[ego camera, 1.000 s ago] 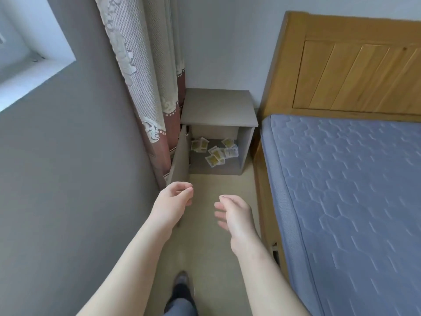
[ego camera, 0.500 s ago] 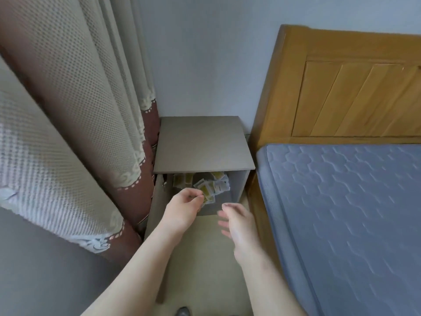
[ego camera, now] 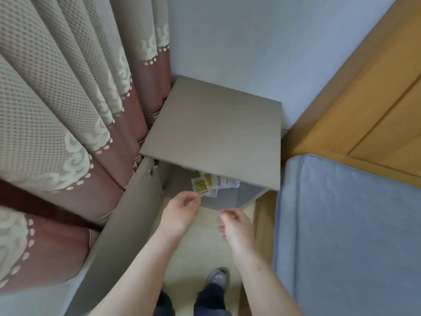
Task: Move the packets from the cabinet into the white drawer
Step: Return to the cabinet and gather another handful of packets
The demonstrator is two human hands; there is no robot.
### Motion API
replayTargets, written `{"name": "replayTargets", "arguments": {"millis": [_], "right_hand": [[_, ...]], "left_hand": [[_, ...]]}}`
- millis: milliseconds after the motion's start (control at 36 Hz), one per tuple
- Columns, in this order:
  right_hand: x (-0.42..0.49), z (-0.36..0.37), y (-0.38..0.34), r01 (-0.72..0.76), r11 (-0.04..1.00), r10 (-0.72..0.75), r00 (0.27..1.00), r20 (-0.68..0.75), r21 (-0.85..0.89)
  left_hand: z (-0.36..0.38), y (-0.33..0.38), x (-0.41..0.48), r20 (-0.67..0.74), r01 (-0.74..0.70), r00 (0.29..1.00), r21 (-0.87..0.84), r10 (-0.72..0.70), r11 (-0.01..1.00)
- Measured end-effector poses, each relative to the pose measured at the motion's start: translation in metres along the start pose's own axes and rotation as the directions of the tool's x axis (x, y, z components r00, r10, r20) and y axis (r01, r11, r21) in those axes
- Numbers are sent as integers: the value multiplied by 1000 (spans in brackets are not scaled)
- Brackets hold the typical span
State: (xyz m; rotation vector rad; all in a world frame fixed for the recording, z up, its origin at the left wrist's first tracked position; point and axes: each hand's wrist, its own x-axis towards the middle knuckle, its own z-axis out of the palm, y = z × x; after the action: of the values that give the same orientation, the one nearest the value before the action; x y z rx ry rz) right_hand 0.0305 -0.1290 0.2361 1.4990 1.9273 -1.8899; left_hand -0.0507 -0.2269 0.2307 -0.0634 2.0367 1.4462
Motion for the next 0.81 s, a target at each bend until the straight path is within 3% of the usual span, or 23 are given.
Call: {"name": "replayTargets", "arguments": {"millis": [83, 250, 417, 583, 806], "right_hand": [[46, 17, 16, 70, 987, -68, 997, 24, -142], [128, 61, 71, 55, 958, -41, 998, 55, -282], [205, 92, 131, 17, 951, -38, 997, -64, -308], [301, 119, 196, 96, 921, -143, 985, -98, -378], [454, 141, 239, 266, 610, -350, 936, 48, -746]], "left_hand": [[7, -28, 39, -28, 22, 999, 48, -20, 999], [22, -95, 118, 6, 120, 992, 201, -124, 972], [29, -161, 199, -26, 79, 997, 257, -75, 963], [54, -242, 284, -61, 33, 998, 211, -21, 977], [84, -326, 401, -96, -89, 990, 163, 106, 983]]}}
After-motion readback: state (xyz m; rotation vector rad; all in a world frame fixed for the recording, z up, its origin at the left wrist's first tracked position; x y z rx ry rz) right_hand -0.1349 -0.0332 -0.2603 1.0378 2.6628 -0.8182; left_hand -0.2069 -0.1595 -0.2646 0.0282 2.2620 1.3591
